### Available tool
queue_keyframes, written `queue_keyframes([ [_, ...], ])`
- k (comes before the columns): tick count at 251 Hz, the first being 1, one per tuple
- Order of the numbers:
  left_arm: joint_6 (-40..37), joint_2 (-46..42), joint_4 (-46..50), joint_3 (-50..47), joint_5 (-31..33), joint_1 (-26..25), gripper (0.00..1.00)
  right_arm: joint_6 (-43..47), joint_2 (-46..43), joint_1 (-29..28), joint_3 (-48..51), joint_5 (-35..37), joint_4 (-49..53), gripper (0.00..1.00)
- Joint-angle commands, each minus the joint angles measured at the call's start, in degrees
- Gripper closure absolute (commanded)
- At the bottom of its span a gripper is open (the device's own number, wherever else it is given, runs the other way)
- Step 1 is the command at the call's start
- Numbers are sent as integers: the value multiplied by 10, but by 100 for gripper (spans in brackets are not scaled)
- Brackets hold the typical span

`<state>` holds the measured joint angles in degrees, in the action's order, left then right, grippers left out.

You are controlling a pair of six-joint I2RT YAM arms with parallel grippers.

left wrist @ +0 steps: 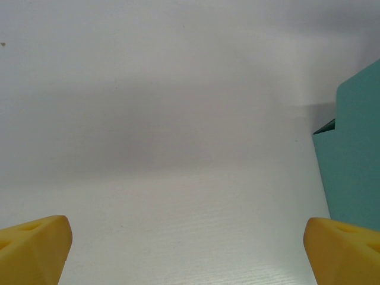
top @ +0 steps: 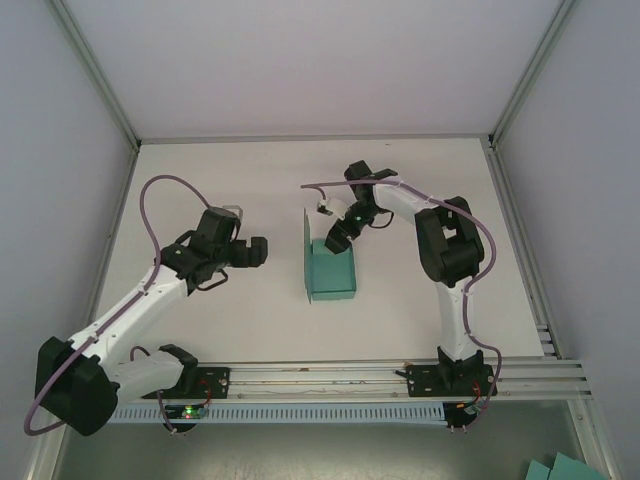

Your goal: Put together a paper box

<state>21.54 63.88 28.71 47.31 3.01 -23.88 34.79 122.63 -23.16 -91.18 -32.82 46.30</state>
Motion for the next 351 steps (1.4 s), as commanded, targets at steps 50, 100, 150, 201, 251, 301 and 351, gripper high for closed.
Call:
queue_keyframes([
  [50, 6, 22, -14, 9, -7, 5, 0, -12, -21, -28, 37, 90, -33, 55],
  [100, 3, 12, -23, -4, -2, 5, 0, 13, -37, -48, 90, 160, -46, 62],
  [150, 5, 14, -22, -5, 1, 5, 0, -29, -48, -53, 114, 204, -89, 80],
  [201, 25, 12, -35, -12, 14, 5, 0, -128, -84, -67, 154, 323, -187, 100],
  [251, 51, 20, -53, -6, 36, 21, 0, -208, -176, -68, 185, 368, -247, 100],
  [301, 60, 34, -121, -11, -35, 83, 0, -304, -332, -54, 256, 246, -352, 100],
  [351, 33, 88, -317, -26, -261, 94, 0, -424, -414, -49, 319, 86, -478, 100],
])
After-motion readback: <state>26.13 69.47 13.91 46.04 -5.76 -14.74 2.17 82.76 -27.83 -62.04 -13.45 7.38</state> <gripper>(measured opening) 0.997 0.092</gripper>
